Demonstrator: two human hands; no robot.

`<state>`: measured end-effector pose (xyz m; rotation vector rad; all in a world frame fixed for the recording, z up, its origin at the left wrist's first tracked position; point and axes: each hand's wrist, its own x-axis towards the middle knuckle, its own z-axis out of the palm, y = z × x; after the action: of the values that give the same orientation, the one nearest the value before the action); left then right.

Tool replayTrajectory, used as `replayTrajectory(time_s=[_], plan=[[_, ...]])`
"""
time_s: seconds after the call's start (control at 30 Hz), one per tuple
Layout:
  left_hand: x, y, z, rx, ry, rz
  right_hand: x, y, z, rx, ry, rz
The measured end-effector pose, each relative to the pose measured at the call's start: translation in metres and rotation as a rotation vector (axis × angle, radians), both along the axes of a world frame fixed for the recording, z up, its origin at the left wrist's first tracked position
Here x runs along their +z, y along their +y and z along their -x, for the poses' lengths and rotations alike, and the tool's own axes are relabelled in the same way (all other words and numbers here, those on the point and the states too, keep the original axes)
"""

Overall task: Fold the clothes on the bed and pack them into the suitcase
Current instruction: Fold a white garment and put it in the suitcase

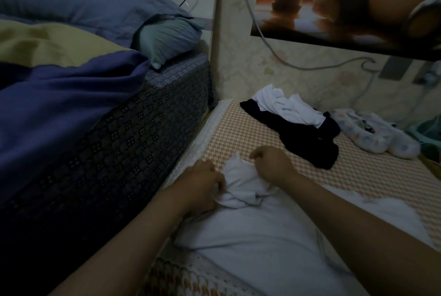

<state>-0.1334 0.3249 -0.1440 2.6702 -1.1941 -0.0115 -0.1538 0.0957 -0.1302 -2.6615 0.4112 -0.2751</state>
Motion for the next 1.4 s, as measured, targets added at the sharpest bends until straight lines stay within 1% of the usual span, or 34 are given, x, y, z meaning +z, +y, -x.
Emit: replayTrajectory(time_s=[0.07,0.13,0.17,0.2,0.3,0.33,0.37,0.43,0.47,0.5,0.57,0.6,0.63,0.67,0.7,0.73,0.77,0.8,0.83,0.9,0.97,1.0,1.07,1.1,1.13,1.17,1.2,1.27,1.3,1.33,1.37,1.4], plan=[[-0.001,-0.005,-0.001,-0.114,-0.069,0.094,-0.006,0.02,-0.009,0.066,0.103,0.074],[-0.002,-0.006,0.001,-0.151,0.029,0.159,-0.016,0.03,-0.017,0.07,0.21,0.159],[-0.001,-0.005,0.002,-0.133,0.091,0.151,-0.018,0.029,-0.024,0.065,0.191,0.176],[0.001,-0.004,0.0,-0.106,0.132,0.114,-0.016,0.029,-0.028,0.058,0.129,0.174],[0.005,0.001,-0.01,-0.061,0.226,0.101,-0.013,0.027,-0.041,0.055,-0.149,0.061],[0.006,0.003,-0.011,-0.055,0.246,0.096,-0.012,0.028,-0.043,0.075,-0.214,0.068],[0.004,0.004,-0.011,-0.059,0.235,0.075,-0.013,0.027,-0.043,0.098,-0.251,0.127],[-0.003,-0.001,-0.005,-0.069,0.118,0.033,-0.021,0.021,-0.044,0.168,-0.262,0.336],[-0.005,-0.006,0.002,-0.081,0.042,0.038,-0.025,0.019,-0.043,0.19,-0.288,0.406],[-0.008,-0.012,0.008,-0.1,-0.004,0.053,-0.029,0.018,-0.04,0.19,-0.322,0.42],[-0.012,-0.024,0.015,-0.126,-0.03,0.059,-0.038,0.013,-0.029,0.143,-0.354,0.426],[-0.014,-0.029,0.015,-0.117,-0.028,0.057,-0.044,0.009,-0.023,0.105,-0.311,0.443],[-0.017,-0.032,0.015,-0.098,0.005,0.074,-0.049,0.005,-0.017,0.067,-0.23,0.454],[-0.017,-0.036,0.014,-0.064,0.087,0.15,-0.052,-0.001,-0.012,0.038,-0.131,0.448],[-0.018,-0.038,0.013,-0.04,0.18,0.235,-0.053,-0.008,-0.008,0.027,-0.074,0.428],[-0.017,-0.039,0.012,-0.016,0.24,0.325,-0.051,-0.012,-0.006,0.032,-0.073,0.402],[-0.016,-0.039,0.01,0.01,0.245,0.398,-0.047,-0.016,-0.004,0.031,-0.11,0.369],[-0.012,-0.037,0.007,0.027,0.18,0.432,-0.043,-0.019,-0.005,0.019,-0.157,0.335],[-0.008,-0.033,0.004,0.053,0.165,0.486,-0.04,-0.022,-0.006,0.012,-0.209,0.3],[0.008,-0.022,0.004,0.031,0.156,0.526,-0.031,-0.023,-0.01,0.017,-0.248,0.266],[0.019,-0.016,0.011,-0.037,0.217,0.476,-0.025,-0.024,-0.016,0.061,-0.225,0.327],[0.019,-0.016,0.016,-0.098,0.271,0.424,-0.022,-0.024,-0.019,0.087,-0.178,0.355],[0.008,-0.017,0.029,-0.232,0.38,0.248,-0.023,-0.02,-0.021,0.142,-0.058,0.459],[0.002,-0.018,0.037,-0.262,0.431,0.127,-0.028,-0.016,-0.021,0.159,0.023,0.56],[-0.004,-0.02,0.042,-0.268,0.459,0.032,-0.034,-0.014,-0.018,0.15,0.056,0.617],[-0.006,-0.023,0.042,-0.262,0.457,0.005,-0.041,-0.014,-0.017,0.138,0.013,0.622],[-0.003,-0.026,0.042,-0.235,0.453,0.046,-0.045,-0.014,-0.018,0.135,-0.058,0.641],[0.008,-0.028,0.034,-0.13,0.398,0.234,-0.041,-0.007,-0.019,0.187,-0.168,0.672],[0.011,-0.027,0.027,-0.049,0.336,0.327,-0.032,-0.002,-0.022,0.258,-0.227,0.644],[0.012,-0.026,0.022,0.032,0.273,0.379,-0.029,0.003,-0.028,0.344,-0.298,0.626],[0.009,-0.024,0.017,0.106,0.214,0.374,-0.026,0.008,-0.034,0.444,-0.332,0.629],[0.003,-0.022,0.012,0.172,0.165,0.314,-0.025,0.014,-0.039,0.549,-0.319,0.651]])
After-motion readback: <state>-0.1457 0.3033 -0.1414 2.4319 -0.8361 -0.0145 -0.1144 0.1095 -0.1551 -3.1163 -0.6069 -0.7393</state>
